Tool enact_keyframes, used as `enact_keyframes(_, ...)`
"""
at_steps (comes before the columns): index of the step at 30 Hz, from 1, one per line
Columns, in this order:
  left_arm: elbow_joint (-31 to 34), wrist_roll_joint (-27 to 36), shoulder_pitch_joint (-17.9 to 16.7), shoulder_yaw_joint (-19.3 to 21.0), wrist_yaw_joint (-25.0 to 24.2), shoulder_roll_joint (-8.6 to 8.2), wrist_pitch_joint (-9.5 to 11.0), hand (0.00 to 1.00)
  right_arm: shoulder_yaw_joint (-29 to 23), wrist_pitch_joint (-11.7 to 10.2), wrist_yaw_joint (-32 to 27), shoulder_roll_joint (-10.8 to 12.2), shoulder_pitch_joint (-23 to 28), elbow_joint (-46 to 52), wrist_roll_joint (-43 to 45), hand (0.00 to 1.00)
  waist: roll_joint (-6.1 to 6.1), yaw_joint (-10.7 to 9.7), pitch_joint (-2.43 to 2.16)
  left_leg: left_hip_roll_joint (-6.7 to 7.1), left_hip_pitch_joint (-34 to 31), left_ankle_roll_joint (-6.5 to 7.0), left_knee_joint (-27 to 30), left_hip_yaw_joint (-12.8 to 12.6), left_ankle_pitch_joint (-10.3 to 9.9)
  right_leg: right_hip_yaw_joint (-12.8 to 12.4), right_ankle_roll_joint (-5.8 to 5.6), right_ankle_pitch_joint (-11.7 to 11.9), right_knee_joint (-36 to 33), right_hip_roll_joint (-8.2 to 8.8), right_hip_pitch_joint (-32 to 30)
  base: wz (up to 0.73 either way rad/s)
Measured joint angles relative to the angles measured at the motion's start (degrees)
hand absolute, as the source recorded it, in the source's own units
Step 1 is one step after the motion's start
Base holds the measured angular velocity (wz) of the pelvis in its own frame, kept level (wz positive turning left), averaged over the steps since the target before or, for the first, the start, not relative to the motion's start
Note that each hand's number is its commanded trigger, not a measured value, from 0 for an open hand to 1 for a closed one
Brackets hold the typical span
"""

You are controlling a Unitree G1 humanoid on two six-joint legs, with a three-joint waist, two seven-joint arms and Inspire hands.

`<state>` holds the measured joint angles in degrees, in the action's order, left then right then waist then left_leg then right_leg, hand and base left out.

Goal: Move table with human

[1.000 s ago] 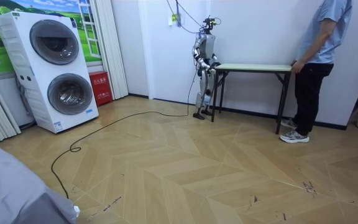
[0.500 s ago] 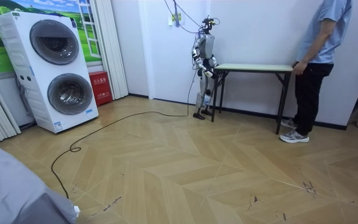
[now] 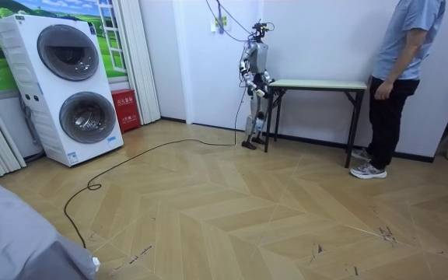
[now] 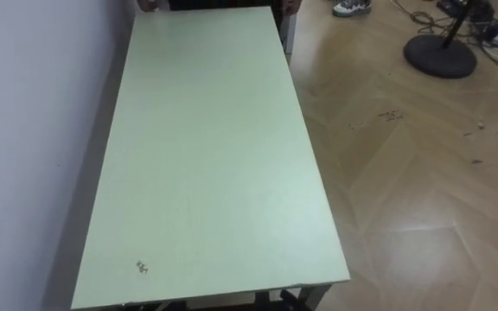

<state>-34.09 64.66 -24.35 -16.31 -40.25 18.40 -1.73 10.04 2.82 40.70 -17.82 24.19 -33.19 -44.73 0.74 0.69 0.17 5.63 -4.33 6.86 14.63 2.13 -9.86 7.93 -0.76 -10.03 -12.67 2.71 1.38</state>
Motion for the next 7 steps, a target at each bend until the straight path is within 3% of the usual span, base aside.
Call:
enact_keyframes(2,-0.3,0.1,-0.1,0.0,-0.1,0.00,0.2,0.00,-0.9,-0.4,-0.9,0.1,0.7,-0.6,-0.1,0.00,0.08,-0.2,-0.19,0.02,0.1,-0.05,0.0,0.2,0.0,0.1,0.01,0.0,0.0,-0.06,0.2,0.05)
enact_keyframes(5,-1.3,-1.4,-0.2,1.2,0.4,-0.63,0.6,0.00,-2.8,-1.1,-3.6,0.8,1.7,-3.3,-0.1,0.00,-0.16,-0.2,-0.11,0.03,1.3,-0.16,-0.4,0.6,0.0,0.3,0.03,0.0,0.4,-0.18,1.5,0.05)
enact_keyframes(7,-2.5,-2.9,-0.2,3.2,0.8,-2.02,1.0,0.00,-5.1,-1.9,-7.2,1.7,2.0,-8.6,0.0,0.00,-0.30,0.1,-0.20,0.07,2.4,-0.29,-0.7,0.7,-0.1,0.1,0.07,0.0,1.3,-0.30,2.7,0.00)
